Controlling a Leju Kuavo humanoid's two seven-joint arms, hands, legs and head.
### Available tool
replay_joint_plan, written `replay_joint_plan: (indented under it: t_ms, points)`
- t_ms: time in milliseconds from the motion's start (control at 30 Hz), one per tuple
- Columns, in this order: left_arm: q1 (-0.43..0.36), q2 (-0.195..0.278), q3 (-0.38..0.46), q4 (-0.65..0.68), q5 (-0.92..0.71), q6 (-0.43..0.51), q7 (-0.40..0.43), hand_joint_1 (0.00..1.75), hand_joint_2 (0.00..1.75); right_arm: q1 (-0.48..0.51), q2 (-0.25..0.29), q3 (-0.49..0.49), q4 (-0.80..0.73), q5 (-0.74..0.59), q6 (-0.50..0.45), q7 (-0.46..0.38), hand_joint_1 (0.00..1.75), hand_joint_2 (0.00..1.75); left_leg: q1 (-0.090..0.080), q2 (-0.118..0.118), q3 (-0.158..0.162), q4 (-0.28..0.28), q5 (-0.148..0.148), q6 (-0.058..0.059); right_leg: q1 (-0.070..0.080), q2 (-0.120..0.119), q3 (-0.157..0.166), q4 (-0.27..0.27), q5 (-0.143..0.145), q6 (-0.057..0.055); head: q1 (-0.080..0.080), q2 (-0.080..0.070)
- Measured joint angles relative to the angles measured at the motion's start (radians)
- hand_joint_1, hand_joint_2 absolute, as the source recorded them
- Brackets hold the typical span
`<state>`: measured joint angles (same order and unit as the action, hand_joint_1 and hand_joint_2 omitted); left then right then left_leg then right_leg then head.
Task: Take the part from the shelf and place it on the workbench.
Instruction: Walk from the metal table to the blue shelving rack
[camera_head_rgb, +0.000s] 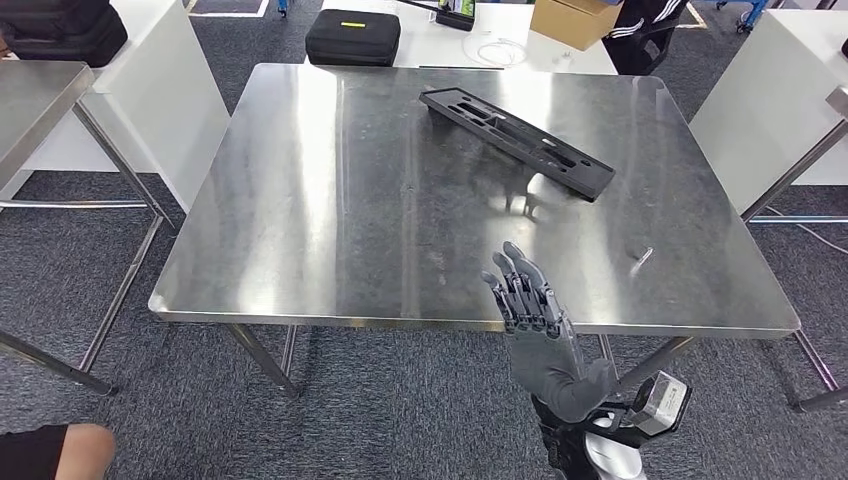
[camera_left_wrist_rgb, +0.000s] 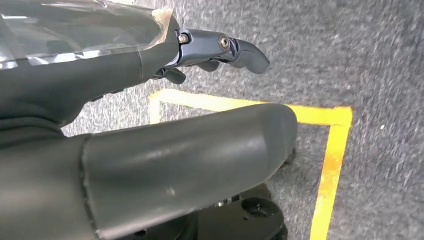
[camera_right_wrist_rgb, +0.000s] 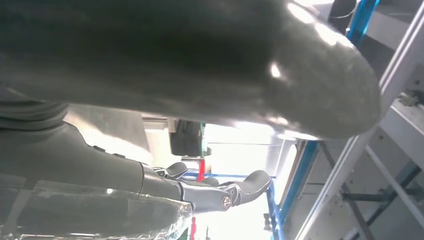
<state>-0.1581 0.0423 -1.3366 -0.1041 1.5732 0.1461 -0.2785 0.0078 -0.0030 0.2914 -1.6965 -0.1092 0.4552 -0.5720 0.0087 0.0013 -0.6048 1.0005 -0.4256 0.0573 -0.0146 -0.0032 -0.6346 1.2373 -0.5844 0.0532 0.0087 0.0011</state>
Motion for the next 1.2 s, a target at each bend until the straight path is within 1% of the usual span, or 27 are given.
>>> replay_joint_plan:
  t_ms: [67, 100, 133, 200, 267, 300, 333, 400, 433, 467, 500, 600, 633, 667, 767, 800, 833, 867, 933, 967, 1000, 1033, 1067, 1100, 1133, 1167, 1200]
  points:
    - [0.0, 0.0, 0.001, 0.0, 0.0, 0.0, 0.0, 0.0, 0.0, -0.003, -0.001, 0.0, 0.004, 0.002, -0.005, 0.003, 0.0, 0.0, -0.001, -0.002, -0.006, 0.001, 0.009, -0.008, -0.003, 0.0, 0.091, -0.153, 0.042, 0.012, 0.0, 0.0]
    - [0.0, 0.0, 0.001, 0.0, 0.0, 0.0, 0.0, 0.0, 0.0, -0.004, -0.001, 0.001, 0.005, 0.003, -0.006, 0.003, 0.0, 0.0, -0.003, -0.002, -0.008, 0.002, 0.012, -0.014, -0.002, 0.001, 0.125, -0.215, 0.059, 0.01, 0.0, 0.0]
    - [0.0, 0.0, 0.002, 0.0, 0.0, 0.0, 0.0, 0.0, 0.0, -0.006, -0.001, 0.001, 0.006, 0.003, -0.006, 0.003, 0.0, 0.0, -0.005, -0.002, -0.009, 0.003, 0.016, -0.02, -0.001, 0.001, 0.142, -0.25, 0.067, 0.005, -0.001, 0.0]
    - [0.0, 0.001, 0.002, 0.0, 0.0, 0.0, -0.001, 0.0, 0.0, -0.006, -0.001, 0.001, 0.009, 0.003, -0.006, 0.004, 0.0, 0.0, -0.005, -0.002, -0.01, 0.001, 0.024, -0.033, 0.004, 0.003, 0.142, -0.258, 0.076, -0.01, -0.002, 0.0]
    - [0.0, 0.003, 0.002, 0.0, 0.0, 0.0, -0.001, 0.0, 0.0, -0.007, -0.001, 0.001, 0.01, 0.003, -0.007, 0.004, 0.0, 0.0, 0.001, -0.003, -0.019, 0.01, 0.017, -0.044, 0.0, 0.002, 0.137, -0.258, 0.088, -0.026, -0.002, 0.0]
    - [0.001, 0.003, 0.002, 0.0, 0.0, 0.0, -0.001, 0.0, 0.0, -0.008, -0.001, 0.001, 0.011, 0.004, -0.007, 0.004, 0.0, 0.0, 0.003, -0.004, -0.032, 0.037, -0.007, -0.049, -0.004, 0.001, 0.133, -0.26, 0.095, -0.035, -0.002, 0.0]
    - [0.001, 0.003, 0.002, 0.0, 0.0, 0.0, -0.001, 0.0, 0.0, -0.008, 0.0, 0.001, 0.011, 0.004, -0.007, 0.004, 0.0, 0.0, 0.004, -0.004, -0.052, 0.087, -0.045, -0.053, -0.006, 0.0, 0.129, -0.26, 0.102, -0.042, -0.003, 0.0]
    - [0.002, 0.003, 0.002, 0.0, 0.0, 0.0, -0.001, 0.0, 0.0, -0.008, 0.0, 0.001, 0.013, 0.004, -0.007, 0.004, 0.0, 0.0, 0.005, -0.004, -0.102, 0.224, -0.126, -0.06, -0.003, -0.002, 0.115, -0.258, 0.112, -0.049, -0.003, 0.0]
    - [0.002, 0.003, 0.002, 0.0, 0.0, 0.0, -0.001, 0.0, 0.0, -0.007, 0.0, 0.001, 0.015, 0.004, -0.007, 0.004, 0.0, 0.0, 0.005, -0.004, -0.117, 0.276, -0.148, -0.062, -0.002, -0.002, 0.109, -0.256, 0.116, -0.048, -0.003, 0.0]
    - [0.002, 0.003, 0.002, 0.0, 0.0, 0.001, -0.001, 0.0, 0.0, -0.007, 0.0, 0.001, 0.017, 0.004, -0.007, 0.004, 0.0, 0.0, 0.005, -0.004, -0.115, 0.292, -0.15, -0.062, -0.001, -0.003, 0.104, -0.255, 0.119, -0.047, -0.004, 0.0]
    - [0.003, 0.003, 0.002, 0.0, 0.0, 0.001, -0.001, 0.0, 0.0, -0.007, 0.0, 0.001, 0.019, 0.004, -0.007, 0.004, 0.0, 0.0, 0.005, -0.004, -0.092, 0.267, -0.135, -0.061, -0.001, -0.003, 0.1, -0.253, 0.121, -0.046, -0.004, 0.0]
    - [0.001, 0.004, 0.002, 0.0, 0.0, 0.001, -0.001, 0.0, 0.0, -0.007, 0.0, 0.001, 0.021, 0.004, -0.007, 0.004, 0.0, 0.0, 0.005, -0.004, 0.031, 0.071, -0.069, -0.052, 0.003, -0.002, 0.094, -0.245, 0.123, -0.04, -0.003, 0.0]
    - [0.0, 0.005, 0.002, 0.0, 0.0, 0.001, -0.001, 0.0, 0.0, -0.008, 0.0, 0.001, 0.021, 0.004, -0.007, 0.004, 0.0, 0.0, 0.004, -0.005, 0.054, 0.03, -0.06, -0.048, 0.006, -0.002, 0.091, -0.242, 0.125, -0.037, -0.003, 0.0]
    - [0.0, 0.005, 0.002, 0.0, 0.0, 0.0, -0.001, 0.0, 0.0, -0.008, 0.0, 0.001, 0.021, 0.004, -0.007, 0.004, 0.0, 0.0, 0.002, -0.005, 0.062, 0.013, -0.059, -0.044, 0.009, -0.002, 0.088, -0.24, 0.126, -0.033, -0.002, 0.0]
    - [0.001, 0.004, 0.002, 0.0, 0.0, 0.001, -0.002, 0.0, 0.0, -0.009, 0.001, 0.002, 0.021, 0.005, -0.007, 0.004, 0.0, 0.0, -0.003, -0.005, 0.053, 0.011, -0.048, -0.027, 0.01, -0.002, 0.08, -0.241, 0.134, -0.017, -0.002, 0.0]
    - [0.001, 0.004, 0.002, 0.0, 0.0, 0.001, -0.002, 0.0, 0.0, -0.01, 0.001, 0.003, 0.021, 0.004, -0.007, 0.004, 0.0, 0.0, -0.002, -0.004, 0.049, 0.008, -0.042, -0.018, 0.009, -0.002, 0.074, -0.235, 0.131, -0.013, -0.002, 0.0]
    - [0.0, 0.004, 0.002, 0.0, 0.0, 0.001, -0.002, 0.0, 0.0, -0.01, 0.001, 0.003, 0.021, 0.004, -0.007, 0.004, 0.0, 0.0, -0.001, -0.002, 0.045, 0.005, -0.035, -0.009, 0.008, -0.001, 0.061, -0.214, 0.116, -0.011, -0.001, 0.0]
    - [0.0, 0.004, 0.002, 0.0, 0.0, 0.001, -0.002, 0.0, 0.0, -0.011, 0.001, 0.003, 0.021, 0.004, -0.007, 0.004, 0.0, 0.0, 0.001, -0.001, 0.039, 0.002, -0.029, -0.002, 0.008, -0.001, 0.042, -0.173, 0.091, -0.013, 0.0, 0.0]
    - [-0.001, 0.005, 0.002, 0.0, 0.0, 0.001, -0.002, 0.0, 0.0, -0.011, 0.0, 0.003, 0.022, 0.004, -0.007, 0.004, 0.0, 0.0, -0.001, 0.001, 0.023, 0.003, -0.018, 0.005, 0.005, 0.0, -0.014, -0.038, 0.021, -0.017, 0.003, 0.0]
    - [0.0, 0.005, 0.002, 0.0, 0.0, 0.001, -0.002, 0.0, 0.0, -0.011, 0.0, 0.003, 0.023, 0.004, -0.007, 0.004, 0.0, 0.0, -0.001, 0.001, 0.015, 0.003, -0.012, 0.005, 0.004, 0.0, -0.036, 0.022, -0.004, -0.015, 0.002, 0.0]
    - [0.0, 0.005, 0.002, 0.0, 0.0, 0.0, -0.002, 0.0, 0.0, -0.01, 0.0, 0.003, 0.024, 0.004, -0.007, 0.004, 0.0, 0.0, -0.001, 0.001, 0.007, 0.004, -0.006, 0.004, 0.004, 0.0, -0.042, 0.052, -0.016, -0.011, 0.002, 0.0]
    - [0.0, 0.004, 0.002, 0.0, 0.0, 0.0, -0.002, 0.0, 0.0, -0.01, 0.0, 0.003, 0.025, 0.004, -0.007, 0.004, 0.0, 0.0, -0.001, 0.001, 0.0, 0.004, 0.0, 0.003, 0.003, 0.0, -0.026, 0.037, -0.01, -0.004, 0.003, 0.0]
    - [0.0, 0.004, 0.002, 0.0, 0.0, 0.0, -0.002, 0.0, 0.0, -0.01, -0.001, 0.003, 0.025, 0.004, -0.007, 0.004, 0.0, 0.0, -0.001, 0.001, -0.005, 0.004, 0.005, 0.0, 0.003, 0.0, 0.012, -0.02, 0.008, 0.004, 0.003, 0.0]
    - [0.0, 0.004, 0.002, 0.0, 0.0, 0.0, -0.002, 0.0, 0.0, -0.011, -0.001, 0.003, 0.025, 0.004, -0.007, 0.004, 0.0, 0.0, -0.001, 0.0, -0.008, 0.004, 0.009, -0.003, 0.002, 0.0, 0.063, -0.102, 0.03, 0.01, 0.003, 0.0]
    - [0.0, 0.003, 0.002, 0.0, 0.0, 0.0, -0.002, 0.0, 0.0, -0.012, -0.001, 0.003, 0.025, 0.004, -0.007, 0.004, 0.0, 0.0, -0.003, 0.0, -0.01, 0.005, 0.014, -0.008, 0.003, 0.0, 0.106, -0.176, 0.049, 0.01, 0.003, 0.0]
    - [0.0, 0.003, 0.002, 0.0, 0.0, 0.0, -0.002, 0.0, 0.0, -0.012, -0.001, 0.004, 0.025, 0.004, -0.007, 0.004, 0.0, 0.0, -0.005, -0.001, -0.012, 0.005, 0.017, -0.013, 0.005, 0.001, 0.134, -0.227, 0.062, 0.005, 0.002, 0.0]
    - [0.0, 0.003, 0.002, 0.0, 0.0, 0.0, -0.002, 0.0, 0.0, -0.013, -0.001, 0.004, 0.025, 0.004, -0.007, 0.004, 0.0, 0.0, -0.006, 0.0, -0.013, 0.005, 0.021, -0.019, 0.008, 0.001, 0.145, -0.253, 0.069, -0.002, 0.002, 0.0]
